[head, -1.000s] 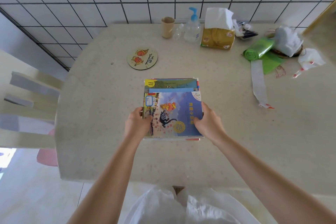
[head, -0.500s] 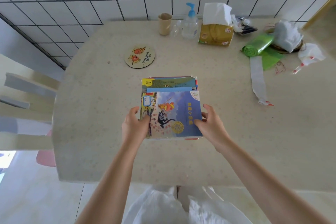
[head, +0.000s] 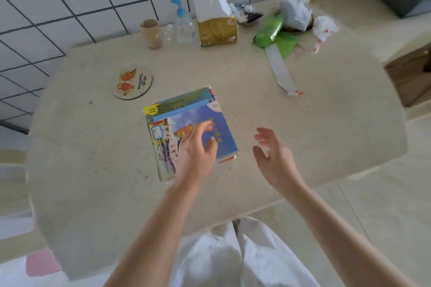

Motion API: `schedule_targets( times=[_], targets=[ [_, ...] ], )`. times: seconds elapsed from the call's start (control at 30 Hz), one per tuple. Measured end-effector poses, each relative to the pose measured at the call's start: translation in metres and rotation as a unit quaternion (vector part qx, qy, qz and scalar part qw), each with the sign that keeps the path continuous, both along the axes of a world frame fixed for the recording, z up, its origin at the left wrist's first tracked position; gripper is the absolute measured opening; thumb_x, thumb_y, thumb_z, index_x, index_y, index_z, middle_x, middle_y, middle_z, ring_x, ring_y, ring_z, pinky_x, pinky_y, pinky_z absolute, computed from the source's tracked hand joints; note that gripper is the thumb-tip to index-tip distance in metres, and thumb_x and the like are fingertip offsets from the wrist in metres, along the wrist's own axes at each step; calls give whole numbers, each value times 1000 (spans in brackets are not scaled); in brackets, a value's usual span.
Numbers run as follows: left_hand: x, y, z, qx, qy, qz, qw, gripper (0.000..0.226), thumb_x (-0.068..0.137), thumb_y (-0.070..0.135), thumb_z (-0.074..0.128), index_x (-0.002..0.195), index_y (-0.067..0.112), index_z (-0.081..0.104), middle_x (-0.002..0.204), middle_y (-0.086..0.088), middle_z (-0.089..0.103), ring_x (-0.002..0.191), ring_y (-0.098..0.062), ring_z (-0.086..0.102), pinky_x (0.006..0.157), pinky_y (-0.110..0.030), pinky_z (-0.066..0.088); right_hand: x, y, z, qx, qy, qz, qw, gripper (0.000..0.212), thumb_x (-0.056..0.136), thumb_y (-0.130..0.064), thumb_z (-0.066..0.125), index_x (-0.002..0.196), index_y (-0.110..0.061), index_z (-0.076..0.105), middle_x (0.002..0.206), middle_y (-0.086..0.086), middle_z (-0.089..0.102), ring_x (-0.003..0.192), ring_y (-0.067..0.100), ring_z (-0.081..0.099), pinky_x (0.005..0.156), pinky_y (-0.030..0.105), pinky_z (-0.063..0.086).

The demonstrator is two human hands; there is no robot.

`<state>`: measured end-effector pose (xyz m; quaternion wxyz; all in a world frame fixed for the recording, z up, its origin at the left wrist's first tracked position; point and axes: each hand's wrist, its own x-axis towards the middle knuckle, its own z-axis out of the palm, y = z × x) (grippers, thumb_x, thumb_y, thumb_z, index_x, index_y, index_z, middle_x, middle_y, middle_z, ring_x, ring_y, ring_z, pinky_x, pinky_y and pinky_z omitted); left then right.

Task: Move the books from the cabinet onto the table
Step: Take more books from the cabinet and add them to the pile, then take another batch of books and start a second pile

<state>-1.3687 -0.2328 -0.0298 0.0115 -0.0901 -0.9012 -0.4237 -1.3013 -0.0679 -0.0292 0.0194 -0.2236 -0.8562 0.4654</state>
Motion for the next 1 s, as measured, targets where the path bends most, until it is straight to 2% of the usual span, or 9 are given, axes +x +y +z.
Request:
schedule_targets(
  times=[0.1, 0.27, 0.33, 0.4, 0.5, 0.57, 0.67, 0.83, 1.0],
  targets=[
    [24, 12, -7, 26, -36, -87, 995, 31, 89, 14, 57, 120, 20, 60, 105, 5, 69, 100, -13, 63, 89, -37, 52, 34, 0, -6, 42, 19, -37, 998, 41, 88, 1, 56, 128, -6, 50, 117, 9, 66, 109, 25, 62, 84, 19, 37],
    [71, 27, -20, -18, -98, -232, 968, 35, 89, 17, 59, 123, 25, 59, 93, 11, 65, 96, -12, 61, 88, -36, 51, 113, -7, -13, 31, 7, -118, 993, 40, 90, -2, 55, 129, -9, 51, 114, 2, 64, 108, 17, 59, 94, 29, 42],
    [93, 35, -22, -30, -109, -302, 947, 35, 88, 18, 59, 122, 24, 60, 89, 12, 65, 91, -11, 62, 87, -36, 51, 151, -9, -14, 47, 6, -166, 985, 37, 91, -5, 55, 127, -9, 53, 111, 0, 64, 104, 14, 59, 94, 31, 44],
    [112, 45, -23, -33, -116, -368, 922, 34, 86, 22, 58, 120, 23, 61, 87, 11, 67, 86, -9, 63, 84, -35, 51, 186, -9, -15, 69, -13, -215, 974, 36, 89, -5, 57, 126, -8, 55, 110, 2, 66, 103, 18, 62, 92, 34, 46],
    [141, 65, -24, -52, -123, -464, 876, 35, 88, 26, 57, 122, 25, 60, 89, 9, 69, 85, -9, 64, 83, -33, 52, 238, -11, -17, 81, -59, -293, 951, 38, 90, -4, 59, 127, -8, 55, 113, 6, 67, 107, 23, 62, 89, 28, 41],
    [166, 87, -24, -73, -108, -535, 835, 34, 89, 22, 60, 123, 23, 60, 91, 8, 69, 86, -9, 65, 84, -27, 51, 280, -15, -17, 75, -64, -370, 924, 38, 89, -4, 59, 127, -7, 54, 113, 7, 67, 106, 22, 63, 89, 26, 40],
    [185, 106, -25, -81, -65, -589, 802, 33, 88, 17, 64, 121, 21, 62, 89, 12, 66, 88, -10, 63, 80, -18, 43, 319, -28, -19, 62, -61, -432, 898, 38, 89, -4, 60, 126, -7, 54, 112, 4, 66, 105, 19, 62, 90, 24, 40],
    [263, 144, -28, -91, -37, -694, 713, 29, 88, 15, 66, 117, 20, 64, 89, 13, 67, 86, -5, 62, 79, -19, 45, 419, -66, -22, 33, -63, -586, 807, 36, 91, -18, 52, 127, -12, 54, 111, -4, 62, 107, 14, 59, 91, 20, 37],
    [377, 157, -35, -83, -41, -777, 623, 27, 88, 12, 66, 115, 18, 64, 86, 14, 68, 85, -8, 63, 80, -25, 49, 520, -116, -19, 10, -74, -695, 715, 36, 94, -11, 54, 130, -12, 51, 116, -1, 62, 110, 11, 56, 90, 14, 33]
  ],
)
